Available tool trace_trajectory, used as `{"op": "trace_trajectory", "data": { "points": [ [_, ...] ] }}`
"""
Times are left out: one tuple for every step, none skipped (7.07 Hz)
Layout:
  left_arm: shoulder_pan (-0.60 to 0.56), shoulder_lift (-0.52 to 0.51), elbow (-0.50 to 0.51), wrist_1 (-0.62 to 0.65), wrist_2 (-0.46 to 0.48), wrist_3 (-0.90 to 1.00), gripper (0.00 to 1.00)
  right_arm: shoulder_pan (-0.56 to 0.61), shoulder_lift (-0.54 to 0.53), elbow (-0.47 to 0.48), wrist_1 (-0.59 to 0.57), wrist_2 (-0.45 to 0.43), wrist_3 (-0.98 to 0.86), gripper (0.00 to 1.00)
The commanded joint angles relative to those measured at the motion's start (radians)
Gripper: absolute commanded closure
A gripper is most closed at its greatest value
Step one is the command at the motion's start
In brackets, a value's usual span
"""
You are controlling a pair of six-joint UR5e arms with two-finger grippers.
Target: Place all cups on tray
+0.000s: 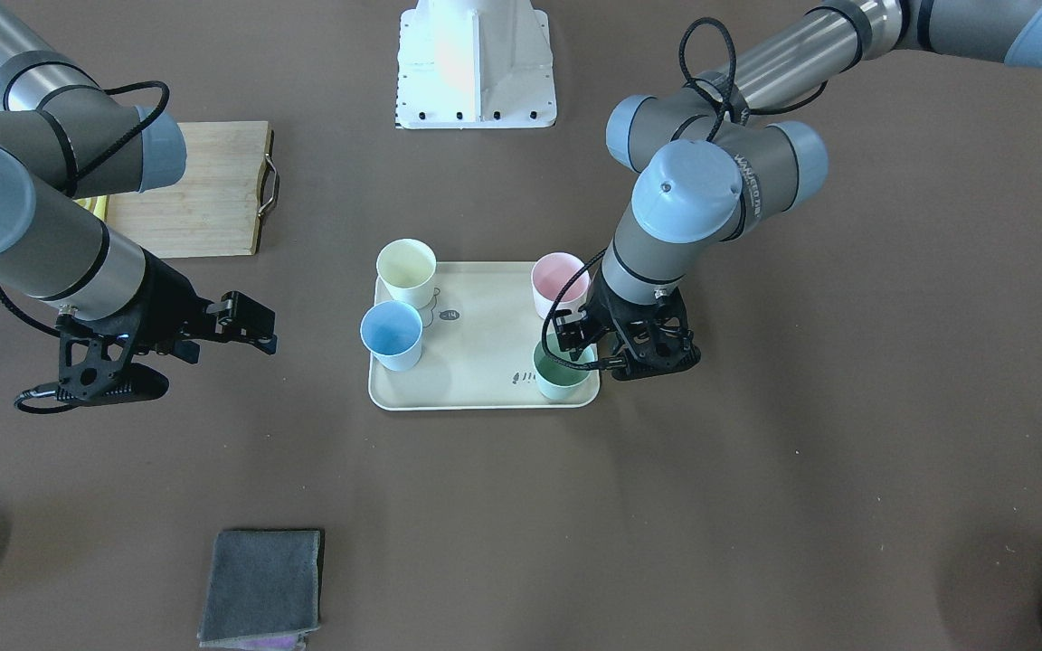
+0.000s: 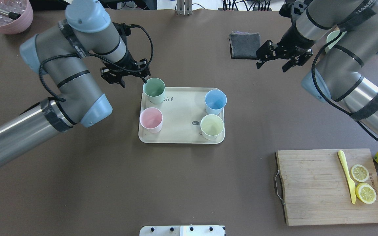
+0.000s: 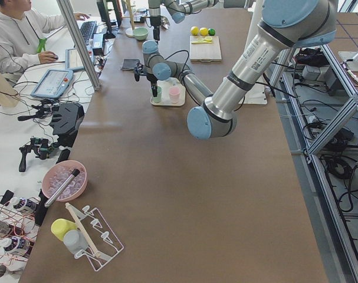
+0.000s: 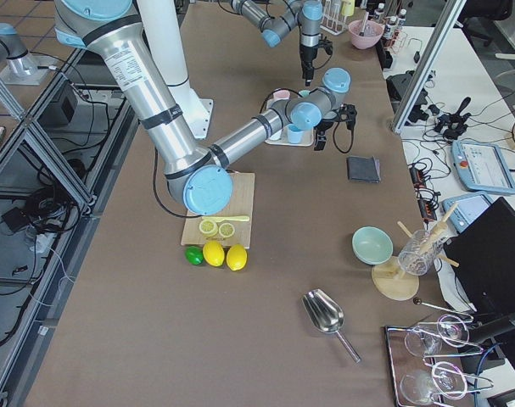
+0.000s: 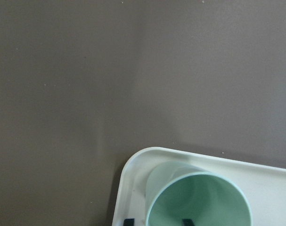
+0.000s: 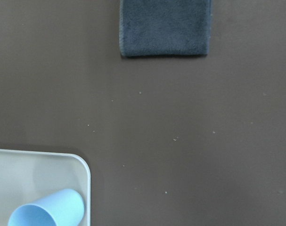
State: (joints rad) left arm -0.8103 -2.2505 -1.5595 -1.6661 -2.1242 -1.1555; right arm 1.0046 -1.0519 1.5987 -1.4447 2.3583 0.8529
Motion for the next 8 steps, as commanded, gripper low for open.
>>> {"op": "trace_trajectory", "data": {
  "points": [
    [-0.105,0.209,-0.213,0.081,-0.023,0.238,0.02,0.086,-0.084,0.012,-0.019,0.001,-0.169,0.00],
    [-0.177,0.324,-0.279,0.081,-0.037,0.382,0.02,0.135,-0.129,0.010,-0.019,-0.001,-0.264,0.00],
    [-0.287,0.426,-0.304,0.081,-0.075,0.557,0.02,0.193,-0.189,0.006,-0.019,-0.001,-0.384,0.00],
    [-0.403,0.530,-0.303,0.078,-0.095,0.764,0.02,0.256,-0.251,-0.006,-0.020,-0.002,-0.526,0.00],
    [-0.515,0.592,-0.289,0.084,-0.096,0.983,0.02,0.306,-0.296,-0.026,-0.020,-0.002,-0.633,0.00],
    [-0.596,0.655,-0.280,0.085,-0.097,1.111,0.02,0.340,-0.333,-0.057,-0.020,-0.002,-0.720,0.00],
    [-0.625,0.716,-0.290,0.083,-0.112,1.163,0.02,0.374,-0.376,-0.068,-0.019,-0.005,-0.805,0.00],
    [-0.625,0.747,-0.281,0.080,-0.143,1.163,0.02,0.387,-0.398,-0.068,-0.017,-0.014,-0.830,0.00]
  ]
}}
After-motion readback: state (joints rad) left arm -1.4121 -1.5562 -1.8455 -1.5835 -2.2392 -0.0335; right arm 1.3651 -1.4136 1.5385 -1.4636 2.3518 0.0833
